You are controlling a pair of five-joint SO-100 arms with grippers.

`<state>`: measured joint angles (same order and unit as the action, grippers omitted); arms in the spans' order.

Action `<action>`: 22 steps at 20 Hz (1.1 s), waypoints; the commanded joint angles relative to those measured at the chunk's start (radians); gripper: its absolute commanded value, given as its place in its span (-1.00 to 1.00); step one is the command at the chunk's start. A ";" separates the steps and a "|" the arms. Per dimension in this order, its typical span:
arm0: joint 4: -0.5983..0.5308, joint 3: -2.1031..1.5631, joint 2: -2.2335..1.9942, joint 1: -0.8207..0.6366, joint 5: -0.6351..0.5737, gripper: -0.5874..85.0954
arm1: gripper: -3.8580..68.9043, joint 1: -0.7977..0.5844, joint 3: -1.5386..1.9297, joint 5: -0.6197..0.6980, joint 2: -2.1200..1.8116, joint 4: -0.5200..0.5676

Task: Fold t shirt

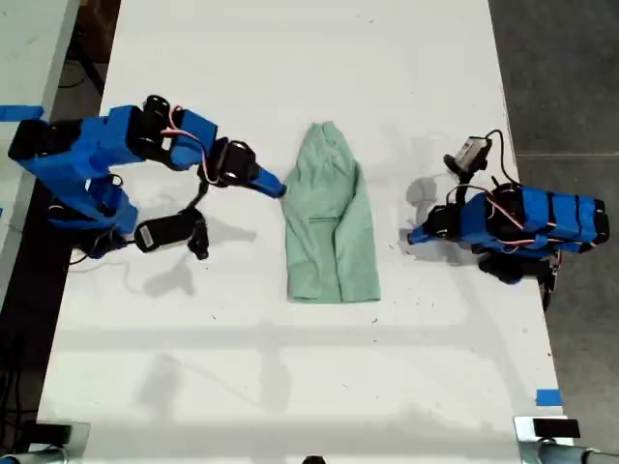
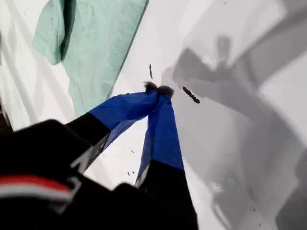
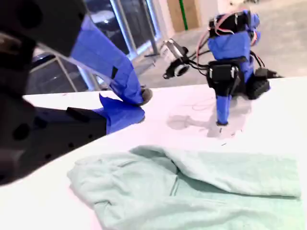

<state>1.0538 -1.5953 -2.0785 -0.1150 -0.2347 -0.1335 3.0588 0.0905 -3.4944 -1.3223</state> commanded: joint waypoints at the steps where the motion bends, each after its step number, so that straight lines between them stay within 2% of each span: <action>1: -0.196 -0.655 -0.584 -0.043 0.094 -0.99 | -0.94 0.008 0.052 -0.008 -0.011 0.000; 3: -0.258 -0.994 -0.853 -0.055 0.144 -0.99 | -0.94 0.006 0.052 -0.008 -0.011 0.000; 5: -0.301 -1.266 -1.106 -0.043 0.144 -0.99 | -0.94 0.006 0.052 -0.009 -0.011 0.000; 6: -0.291 -1.387 -1.259 -0.040 0.121 -0.99 | -0.94 0.006 0.052 -0.009 -0.011 0.000; 8: -0.155 -1.583 -1.531 -0.077 0.110 -0.99 | -0.94 0.006 0.052 -0.009 -0.011 0.000; 12: -0.120 -1.628 -1.525 -0.143 0.109 -0.99 | -0.94 0.012 0.052 -0.014 -0.011 0.000; 22: -0.092 -1.628 -1.525 -0.141 0.144 -0.99 | -0.94 0.017 0.052 -0.020 -0.011 0.000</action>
<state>0.9587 -3.2152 -3.5957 -0.2454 -0.1150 -0.1243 3.0588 0.0859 -3.4944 -1.3238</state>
